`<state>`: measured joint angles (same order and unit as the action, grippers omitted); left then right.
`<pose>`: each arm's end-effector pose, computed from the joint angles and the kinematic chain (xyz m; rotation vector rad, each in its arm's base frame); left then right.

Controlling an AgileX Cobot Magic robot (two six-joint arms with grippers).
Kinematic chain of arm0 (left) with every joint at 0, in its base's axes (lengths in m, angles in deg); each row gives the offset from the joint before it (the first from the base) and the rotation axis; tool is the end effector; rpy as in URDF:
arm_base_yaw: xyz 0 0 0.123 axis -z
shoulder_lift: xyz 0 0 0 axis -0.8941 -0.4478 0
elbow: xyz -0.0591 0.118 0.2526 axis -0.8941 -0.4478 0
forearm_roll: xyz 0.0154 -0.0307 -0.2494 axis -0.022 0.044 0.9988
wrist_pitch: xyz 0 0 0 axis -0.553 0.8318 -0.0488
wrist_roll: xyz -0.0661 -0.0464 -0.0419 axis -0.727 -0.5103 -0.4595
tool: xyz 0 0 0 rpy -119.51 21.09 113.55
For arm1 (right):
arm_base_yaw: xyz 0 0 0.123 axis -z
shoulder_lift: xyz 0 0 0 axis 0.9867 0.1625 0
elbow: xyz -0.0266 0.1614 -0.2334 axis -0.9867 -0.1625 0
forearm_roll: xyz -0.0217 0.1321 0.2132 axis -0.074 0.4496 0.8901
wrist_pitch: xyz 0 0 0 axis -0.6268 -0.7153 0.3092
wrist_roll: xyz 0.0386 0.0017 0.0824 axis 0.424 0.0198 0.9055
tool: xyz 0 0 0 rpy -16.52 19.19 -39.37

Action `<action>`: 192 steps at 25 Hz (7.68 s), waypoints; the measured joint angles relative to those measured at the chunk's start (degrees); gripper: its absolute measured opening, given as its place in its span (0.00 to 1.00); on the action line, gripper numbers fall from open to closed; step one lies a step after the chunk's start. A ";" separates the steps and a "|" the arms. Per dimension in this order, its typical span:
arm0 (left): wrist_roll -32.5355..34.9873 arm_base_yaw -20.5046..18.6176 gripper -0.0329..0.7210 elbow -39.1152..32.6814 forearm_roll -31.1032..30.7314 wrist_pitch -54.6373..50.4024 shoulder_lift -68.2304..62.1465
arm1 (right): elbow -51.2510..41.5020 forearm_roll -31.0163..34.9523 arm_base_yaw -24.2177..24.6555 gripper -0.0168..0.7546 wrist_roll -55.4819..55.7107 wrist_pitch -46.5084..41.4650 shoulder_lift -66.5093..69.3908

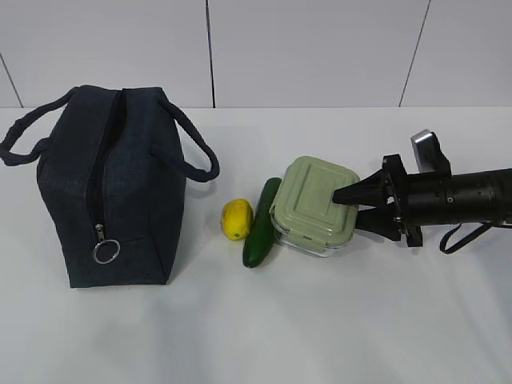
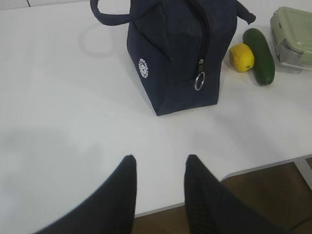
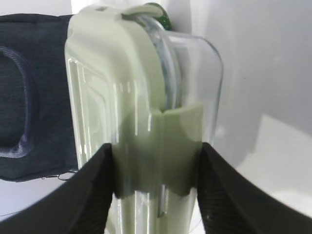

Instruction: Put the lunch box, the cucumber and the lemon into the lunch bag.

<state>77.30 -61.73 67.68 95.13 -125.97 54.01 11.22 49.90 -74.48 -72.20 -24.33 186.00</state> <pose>-0.0099 -0.0169 0.2819 0.1933 2.0578 -0.1860 0.3717 0.0412 0.1047 0.2857 2.3409 1.5408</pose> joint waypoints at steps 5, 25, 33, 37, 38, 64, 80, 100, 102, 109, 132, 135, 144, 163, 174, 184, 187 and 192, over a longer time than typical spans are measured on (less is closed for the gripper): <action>0.00 0.00 0.36 0.00 0.20 0.00 0.00 | 0.00 -1.40 0.00 0.52 0.49 -0.03 0.02; 0.00 0.00 0.36 0.00 3.53 0.45 -2.20 | 0.00 -1.63 0.00 0.52 0.44 -0.03 0.02; 0.00 0.00 0.36 0.00 5.06 1.98 -6.35 | 0.00 -2.68 0.00 0.52 0.86 -0.12 -3.62; 0.00 0.00 0.36 0.00 5.60 3.24 -8.06 | 0.00 -3.03 0.00 0.52 2.06 -0.37 -5.37; 0.00 0.00 0.36 0.00 5.94 3.55 -8.79 | 0.00 -3.24 0.00 0.52 2.32 -0.37 -5.83; 0.60 0.00 0.37 16.85 15.06 12.39 -51.89 | 10.63 -3.36 -9.12 0.52 15.76 -1.57 -11.81; 0.94 0.00 0.50 33.69 15.06 16.26 -78.53 | 20.44 -3.80 -14.88 0.51 20.87 -2.97 -11.81; 7.67 0.00 0.50 39.83 21.52 15.23 -90.99 | 23.83 -3.40 -20.87 0.51 21.17 4.24 -11.81; 8.01 0.00 0.50 39.83 21.78 15.23 -92.11 | 23.85 -3.40 -21.25 0.51 21.17 4.81 -11.71; 10.63 0.00 0.09 41.88 22.12 11.76 -93.54 | 23.97 -2.92 -23.45 0.51 21.26 5.93 -10.24; 19.80 0.00 0.04 48.72 33.66 3.38 -93.59 | 24.51 -0.01 -24.40 0.51 21.26 8.65 -0.29; 20.83 0.00 0.03 48.72 34.97 3.50 -93.67 | 24.62 0.21 -25.81 0.51 21.26 9.08 0.32; 21.19 2.98 0.03 48.72 36.33 4.02 -96.26 | 30.46 0.58 -29.01 0.51 21.26 9.08 3.70; 21.43 3.92 0.03 48.81 38.16 8.83 -99.20 | 38.84 2.92 -31.32 0.51 21.31 10.77 13.18; 21.46 3.94 0.03 48.98 39.00 9.10 -102.96 | 40.72 3.35 -31.62 0.51 21.95 11.28 17.52; 21.46 4.04 0.03 49.07 39.84 10.24 -104.87 | 40.94 4.04 -31.75 0.51 22.32 11.28 18.37; 21.56 4.04 0.03 49.20 40.62 10.47 -105.71 | 40.94 4.13 -31.75 0.52 22.32 11.28 18.37; 21.56 4.04 0.03 49.20 41.00 10.69 -106.83 | 40.94 4.13 -31.79 0.54 22.44 11.39 18.37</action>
<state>98.86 -57.68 116.88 136.13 -115.29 -52.82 52.16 54.02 -106.27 -49.76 -12.93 204.37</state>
